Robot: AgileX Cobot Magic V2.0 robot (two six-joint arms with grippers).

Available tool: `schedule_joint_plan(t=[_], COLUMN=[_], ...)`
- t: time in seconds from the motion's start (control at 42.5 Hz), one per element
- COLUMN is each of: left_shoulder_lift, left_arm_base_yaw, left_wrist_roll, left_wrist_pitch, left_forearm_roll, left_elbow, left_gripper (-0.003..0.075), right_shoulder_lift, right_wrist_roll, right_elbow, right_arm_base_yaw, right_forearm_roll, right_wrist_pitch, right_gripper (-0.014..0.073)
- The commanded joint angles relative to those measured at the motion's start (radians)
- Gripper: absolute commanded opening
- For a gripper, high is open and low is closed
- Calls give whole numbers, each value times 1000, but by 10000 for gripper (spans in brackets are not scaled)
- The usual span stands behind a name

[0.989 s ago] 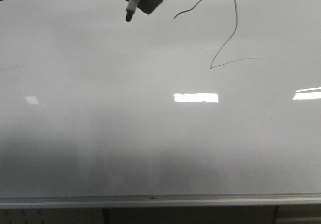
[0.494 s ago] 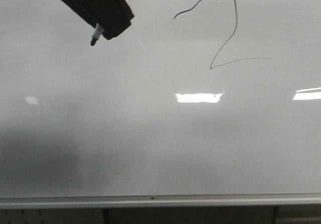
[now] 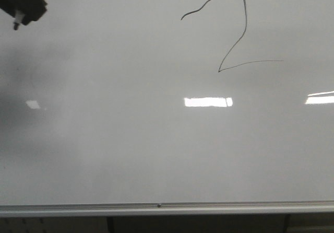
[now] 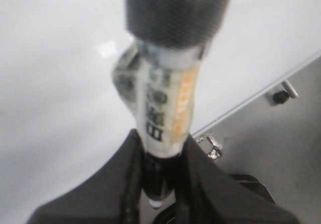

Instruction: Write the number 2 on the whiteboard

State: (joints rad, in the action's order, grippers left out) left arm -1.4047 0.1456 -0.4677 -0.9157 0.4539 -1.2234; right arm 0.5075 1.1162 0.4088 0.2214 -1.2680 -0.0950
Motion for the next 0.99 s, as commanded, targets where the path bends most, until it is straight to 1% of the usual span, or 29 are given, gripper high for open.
schedule_joint_plan(t=[0.0,0.094,0.188,0.283,0.424,0.612,0.777,0.965], left_shoulder_lift=[71,75,75,73,52,-83,-201,-271], left_arm_base_yaw=[-76,-144,-186,-201,-203,-203,-203,-203], left_wrist_roll=[50,57,57,57,61,91,113,113], left_wrist_pitch=[60,60,60,71,150,71,50,11], left_forearm_roll=[0,-8,-8,-8,-8,-12,-28,-33], left_elbow=[25,54,58,54,42,-71,-195,-265], left_gripper=[-19,-19,-20,-20,-19,-19,-19,-19], right_shoulder_lift=[-43,-51,-50,-50,-50,-50,-50,-50], right_wrist_roll=[3,3,3,3,3,3,3,3], right_elbow=[8,9,9,9,9,9,9,9], right_arm_base_yaw=[-5,-5,-5,-5,-5,-5,-5,-5], right_forearm_roll=[-22,-22,-22,-22,-22,-22,-22,-22], right_wrist_pitch=[37,30,19,6,-4,-5,-15,-16], right_gripper=[-118,-118,-118,-118,-118,-118,-118,-118])
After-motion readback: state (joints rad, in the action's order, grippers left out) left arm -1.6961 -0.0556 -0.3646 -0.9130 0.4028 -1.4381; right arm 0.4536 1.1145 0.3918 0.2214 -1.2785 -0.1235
